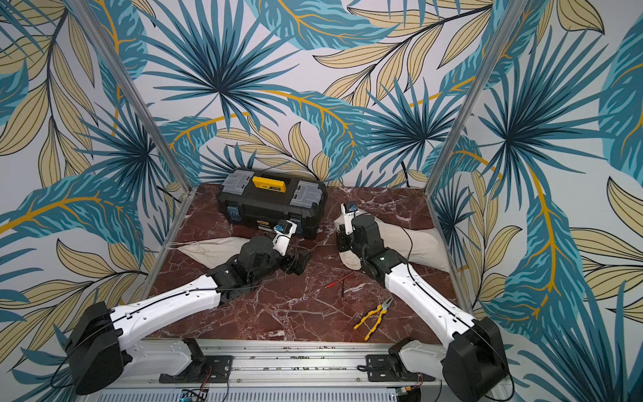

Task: Close the soil bag
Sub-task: Pick up the soil bag from the center of the board.

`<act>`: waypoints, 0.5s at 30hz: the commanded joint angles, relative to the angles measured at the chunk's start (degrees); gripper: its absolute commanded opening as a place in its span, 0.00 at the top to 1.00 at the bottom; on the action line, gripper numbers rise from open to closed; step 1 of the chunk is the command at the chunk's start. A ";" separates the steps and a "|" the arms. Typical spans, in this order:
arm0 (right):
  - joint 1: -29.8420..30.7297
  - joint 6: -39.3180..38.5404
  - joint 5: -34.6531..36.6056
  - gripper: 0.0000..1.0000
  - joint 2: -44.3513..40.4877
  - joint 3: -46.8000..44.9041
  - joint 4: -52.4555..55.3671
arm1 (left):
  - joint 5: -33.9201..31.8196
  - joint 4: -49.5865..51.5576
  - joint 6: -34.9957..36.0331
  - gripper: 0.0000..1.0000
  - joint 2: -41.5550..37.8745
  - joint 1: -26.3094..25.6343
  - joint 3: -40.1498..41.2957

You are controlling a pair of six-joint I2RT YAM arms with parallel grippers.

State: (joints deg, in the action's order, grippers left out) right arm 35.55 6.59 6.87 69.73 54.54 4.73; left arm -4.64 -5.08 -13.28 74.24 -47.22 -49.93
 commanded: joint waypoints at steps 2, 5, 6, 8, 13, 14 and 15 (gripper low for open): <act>1.12 -2.80 -3.90 1.00 -1.53 4.51 -0.20 | 5.23 -10.37 1.89 0.00 0.47 -0.24 -1.28; 1.97 -3.35 -7.43 1.00 -1.01 9.10 -3.31 | 6.41 -11.81 4.02 0.00 1.35 -0.64 -3.92; 2.24 -3.46 -8.35 1.00 -0.68 10.21 -3.91 | 6.51 -12.42 4.97 0.00 1.66 -0.67 -4.57; 2.51 -3.39 -9.34 1.00 0.31 11.83 -5.14 | 5.43 -14.42 6.66 0.00 2.62 -0.70 -5.53; 3.02 -2.19 -12.95 1.00 1.31 13.46 -9.40 | 1.31 -18.11 8.70 0.02 5.74 -0.70 -7.21; 2.96 -2.00 -13.35 1.00 1.48 13.67 -9.86 | 0.26 -18.75 8.57 0.02 6.31 -0.68 -7.45; 3.06 -1.80 -13.91 1.00 1.75 13.86 -10.25 | -0.85 -19.58 8.02 0.03 6.88 -0.68 -7.57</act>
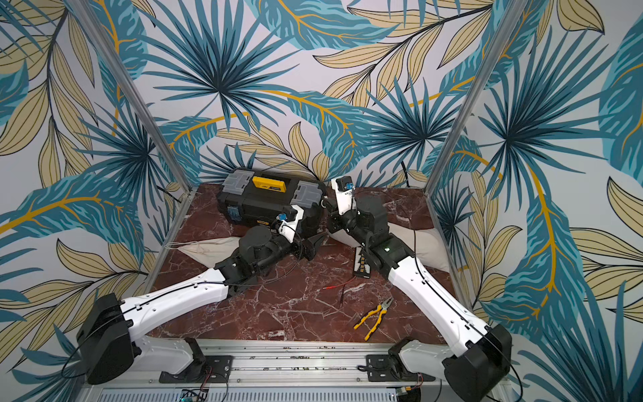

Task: Close the soil bag
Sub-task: Pick up the soil bag from the center of the board.

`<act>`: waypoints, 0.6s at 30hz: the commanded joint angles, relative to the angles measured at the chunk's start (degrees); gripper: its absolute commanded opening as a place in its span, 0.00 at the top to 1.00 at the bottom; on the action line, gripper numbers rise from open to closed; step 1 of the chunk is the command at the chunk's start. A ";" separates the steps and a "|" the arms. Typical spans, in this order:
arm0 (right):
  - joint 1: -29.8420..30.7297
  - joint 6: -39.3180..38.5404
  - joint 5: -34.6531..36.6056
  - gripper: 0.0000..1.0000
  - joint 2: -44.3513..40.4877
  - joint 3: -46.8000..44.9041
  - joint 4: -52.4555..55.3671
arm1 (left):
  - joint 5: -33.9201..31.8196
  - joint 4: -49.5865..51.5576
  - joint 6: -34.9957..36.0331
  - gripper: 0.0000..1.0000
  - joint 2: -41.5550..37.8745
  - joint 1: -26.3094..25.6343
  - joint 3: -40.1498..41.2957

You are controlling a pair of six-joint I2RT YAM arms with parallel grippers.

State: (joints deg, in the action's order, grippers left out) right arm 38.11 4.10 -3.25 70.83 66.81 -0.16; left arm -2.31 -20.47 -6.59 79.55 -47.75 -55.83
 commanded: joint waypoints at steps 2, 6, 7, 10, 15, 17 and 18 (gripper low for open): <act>0.61 1.13 -4.69 1.00 1.14 2.03 -5.79 | -6.22 -6.06 0.05 0.05 2.71 -0.08 -1.54; 0.81 2.06 -6.15 1.00 2.44 2.24 -7.02 | -4.81 -11.71 -2.61 0.06 4.94 0.02 -1.17; 0.77 2.24 -6.71 1.00 2.80 2.24 -7.04 | -4.97 -13.32 -3.20 0.06 5.60 -0.04 -1.24; 1.02 2.85 -7.86 1.00 3.51 2.37 -7.56 | -8.38 -14.86 -4.73 0.14 7.60 0.05 -3.11; 1.07 2.74 -7.88 1.00 3.55 2.46 -7.75 | -10.99 -14.64 -6.58 0.30 11.21 0.89 -5.76; 1.01 2.52 -7.00 1.00 3.37 2.50 -8.03 | -11.91 -14.58 -6.95 0.41 12.49 0.93 -6.11; 1.05 2.35 -6.57 1.00 3.31 2.63 -8.09 | -11.97 -13.76 -7.43 0.48 13.00 0.98 -6.19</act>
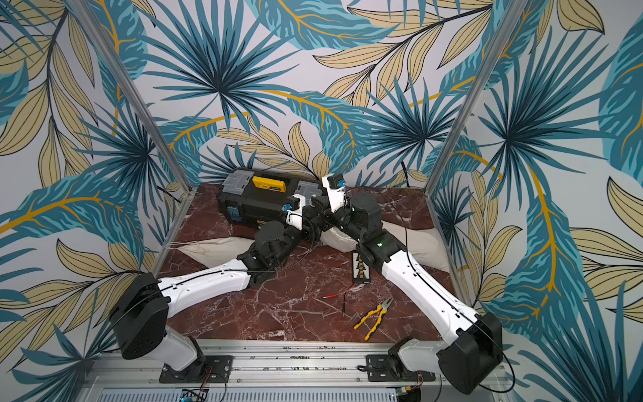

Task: Close the soil bag
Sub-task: Pick up the soil bag from the center of the board, then place the soil bag at the center of the board.

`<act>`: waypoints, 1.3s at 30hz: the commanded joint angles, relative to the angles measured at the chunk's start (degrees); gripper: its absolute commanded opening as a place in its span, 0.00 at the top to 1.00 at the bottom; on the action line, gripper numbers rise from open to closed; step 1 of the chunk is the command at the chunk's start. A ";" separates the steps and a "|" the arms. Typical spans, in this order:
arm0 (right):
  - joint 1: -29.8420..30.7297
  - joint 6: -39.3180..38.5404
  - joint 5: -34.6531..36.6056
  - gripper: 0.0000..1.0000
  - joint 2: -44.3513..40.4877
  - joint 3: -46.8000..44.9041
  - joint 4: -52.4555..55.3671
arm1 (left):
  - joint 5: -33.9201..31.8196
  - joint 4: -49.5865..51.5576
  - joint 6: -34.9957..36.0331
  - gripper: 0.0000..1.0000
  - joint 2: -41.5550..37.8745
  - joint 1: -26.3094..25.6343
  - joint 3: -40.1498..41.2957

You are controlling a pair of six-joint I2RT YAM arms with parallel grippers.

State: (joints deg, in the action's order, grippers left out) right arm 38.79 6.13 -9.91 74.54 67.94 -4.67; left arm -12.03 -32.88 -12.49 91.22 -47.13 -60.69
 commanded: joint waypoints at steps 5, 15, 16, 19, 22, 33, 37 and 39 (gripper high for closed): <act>0.33 -1.96 4.23 1.00 -1.26 4.83 -2.73 | -3.69 5.70 -3.94 0.69 3.61 0.44 -0.90; 0.20 -5.50 12.58 1.00 -3.84 9.28 -5.77 | -3.61 14.45 -6.80 0.65 6.49 0.22 0.46; 0.18 -5.80 13.32 1.00 -4.17 9.61 -5.79 | -3.59 14.84 -7.09 0.65 6.88 0.28 0.46; 0.09 -6.75 15.71 1.00 -5.60 9.60 -6.38 | -3.07 15.26 -7.94 0.68 7.93 0.37 0.48; -0.15 -8.53 19.58 1.00 -7.38 8.80 -6.17 | -2.79 17.26 -7.63 0.87 7.04 0.98 0.53; -1.48 -10.32 21.96 1.00 -10.18 4.09 -3.73 | -3.55 41.84 10.53 1.00 -14.59 10.28 -7.71; -1.44 -9.85 19.43 1.00 -9.79 3.02 -4.62 | -1.47 54.90 18.14 1.00 -15.86 12.91 -18.20; -1.44 -9.34 17.85 1.00 -9.11 2.53 -4.74 | -1.28 57.95 20.69 1.00 -14.80 13.51 -21.19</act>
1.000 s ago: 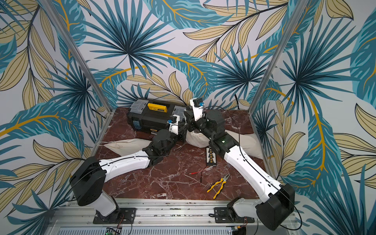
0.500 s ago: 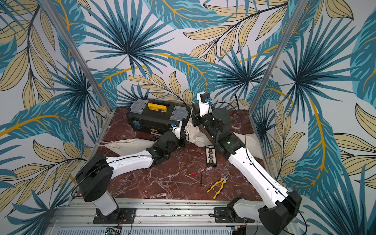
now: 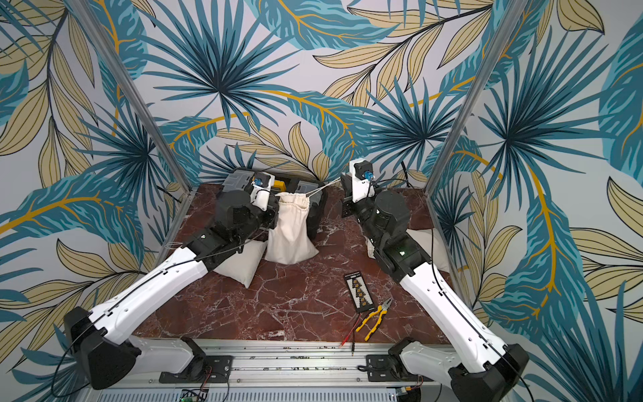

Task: Close the soil bag
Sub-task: Place the soil bag at the center of the board.

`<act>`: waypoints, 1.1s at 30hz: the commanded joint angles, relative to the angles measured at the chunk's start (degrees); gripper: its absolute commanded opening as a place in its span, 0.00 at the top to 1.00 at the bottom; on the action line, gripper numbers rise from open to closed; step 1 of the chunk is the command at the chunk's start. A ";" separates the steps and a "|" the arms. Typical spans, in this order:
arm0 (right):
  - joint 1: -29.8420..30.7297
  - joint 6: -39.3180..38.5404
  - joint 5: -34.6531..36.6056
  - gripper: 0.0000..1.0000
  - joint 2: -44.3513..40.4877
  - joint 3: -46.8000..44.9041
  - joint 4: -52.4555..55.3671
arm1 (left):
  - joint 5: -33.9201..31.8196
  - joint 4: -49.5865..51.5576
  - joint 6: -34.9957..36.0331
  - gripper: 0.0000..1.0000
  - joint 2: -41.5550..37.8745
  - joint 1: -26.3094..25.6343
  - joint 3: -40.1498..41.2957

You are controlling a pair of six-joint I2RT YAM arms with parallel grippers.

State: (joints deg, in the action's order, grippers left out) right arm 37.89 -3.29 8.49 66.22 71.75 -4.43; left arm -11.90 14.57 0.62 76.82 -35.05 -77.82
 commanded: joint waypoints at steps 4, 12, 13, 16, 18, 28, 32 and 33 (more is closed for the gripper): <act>-0.61 1.84 -6.26 1.00 0.54 -4.54 -6.89 | 1.56 10.92 8.36 1.00 0.58 1.54 -0.59; -0.56 5.73 -17.94 1.00 5.09 -9.99 -12.04 | 2.39 3.22 4.54 0.89 -2.60 1.91 15.54; -0.54 6.10 -19.02 1.00 5.35 -9.67 -12.08 | 3.43 2.89 4.75 0.85 -3.41 1.85 15.89; -0.54 6.69 -20.79 1.00 5.66 -8.21 -12.19 | 5.37 3.57 5.97 0.77 -5.79 1.91 14.36; -0.48 6.87 -21.86 1.00 5.84 -6.67 -11.68 | 7.79 4.55 6.46 0.72 -6.85 1.73 11.95; 1.14 6.63 -24.60 1.00 5.74 -1.14 -9.90 | 15.98 -4.88 5.85 0.34 -4.43 -5.31 5.36; 1.40 6.72 -24.34 1.00 5.54 -1.47 -9.43 | 19.61 -11.67 2.37 0.30 -0.18 -5.45 5.07; 1.51 6.73 -24.19 1.00 5.42 -1.64 -9.34 | 20.90 -12.65 1.56 0.29 0.67 -5.43 4.67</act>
State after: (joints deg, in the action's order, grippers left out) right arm 39.03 2.63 -15.11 72.53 69.65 -11.97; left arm 4.84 7.94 5.04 75.24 -40.62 -72.07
